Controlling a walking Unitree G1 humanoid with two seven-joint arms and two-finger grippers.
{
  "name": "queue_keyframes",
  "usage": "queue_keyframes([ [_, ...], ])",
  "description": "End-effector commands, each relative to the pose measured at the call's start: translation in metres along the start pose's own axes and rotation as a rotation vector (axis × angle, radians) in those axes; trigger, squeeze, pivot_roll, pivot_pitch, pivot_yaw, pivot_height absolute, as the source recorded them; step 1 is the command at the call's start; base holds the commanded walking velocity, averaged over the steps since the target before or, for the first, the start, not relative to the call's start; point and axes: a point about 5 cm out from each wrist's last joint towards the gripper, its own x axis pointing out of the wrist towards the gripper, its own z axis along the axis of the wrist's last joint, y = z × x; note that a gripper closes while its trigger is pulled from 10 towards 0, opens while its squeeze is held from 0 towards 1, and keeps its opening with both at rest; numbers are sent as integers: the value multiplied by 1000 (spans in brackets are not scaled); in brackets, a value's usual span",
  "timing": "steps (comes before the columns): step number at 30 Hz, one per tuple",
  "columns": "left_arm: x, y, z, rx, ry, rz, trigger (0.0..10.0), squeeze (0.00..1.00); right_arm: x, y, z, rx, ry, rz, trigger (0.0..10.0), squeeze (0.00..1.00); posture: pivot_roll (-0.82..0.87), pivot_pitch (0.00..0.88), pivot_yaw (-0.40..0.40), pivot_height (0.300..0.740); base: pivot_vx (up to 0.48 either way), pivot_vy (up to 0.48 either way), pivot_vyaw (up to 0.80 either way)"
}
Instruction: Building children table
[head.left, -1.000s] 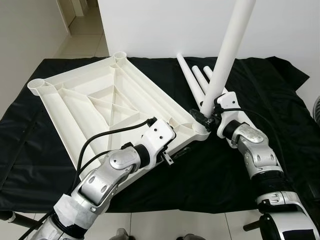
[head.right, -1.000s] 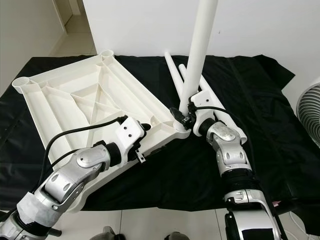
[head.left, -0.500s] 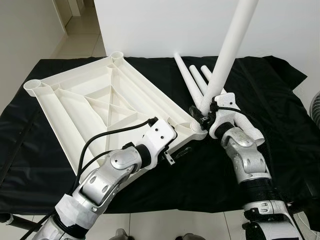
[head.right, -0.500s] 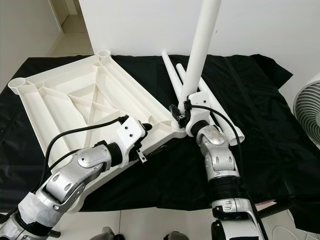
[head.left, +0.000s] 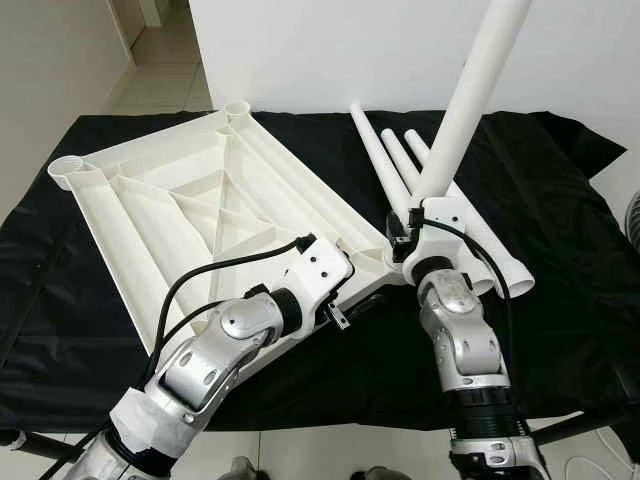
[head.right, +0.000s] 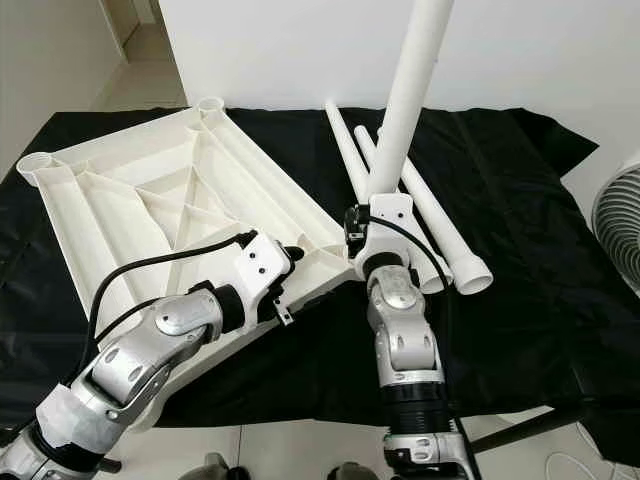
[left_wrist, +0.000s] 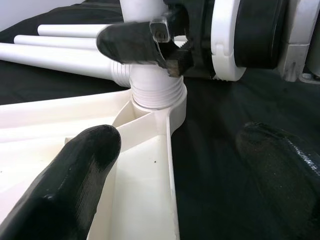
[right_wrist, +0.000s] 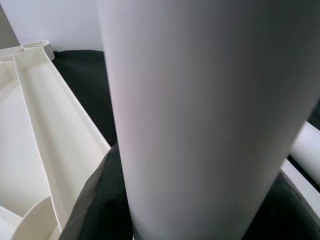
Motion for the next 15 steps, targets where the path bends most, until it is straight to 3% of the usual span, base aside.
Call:
queue_keyframes([
  [1,-1,-5,0,-6,1,-90,10000,0,-2,-3,1,33,1,-25,10000,1000,-143,61,37,740,0,0,0],
  [8,1,-2,3,2,-11,-74,10000,0,-4,-12,9,32,-69,-25,10000,1000,-148,55,37,740,0,0,0],
  [9,1,-1,4,-2,-17,-65,10000,0,-5,-13,10,33,-85,-25,10000,890,-148,55,37,740,0,0,0],
  [10,1,-1,4,-2,-17,-65,10000,0,-5,-13,10,33,-85,-25,10000,890,-148,55,37,740,0,0,0],
  [11,1,0,4,-1,-21,-56,10000,0,-8,-13,9,34,-94,-23,10000,0,-142,50,34,740,0,0,0],
  [15,1,2,4,-4,-22,-42,10000,0,-20,-9,2,37,-96,21,10000,0,-141,50,35,740,0,0,0],
])
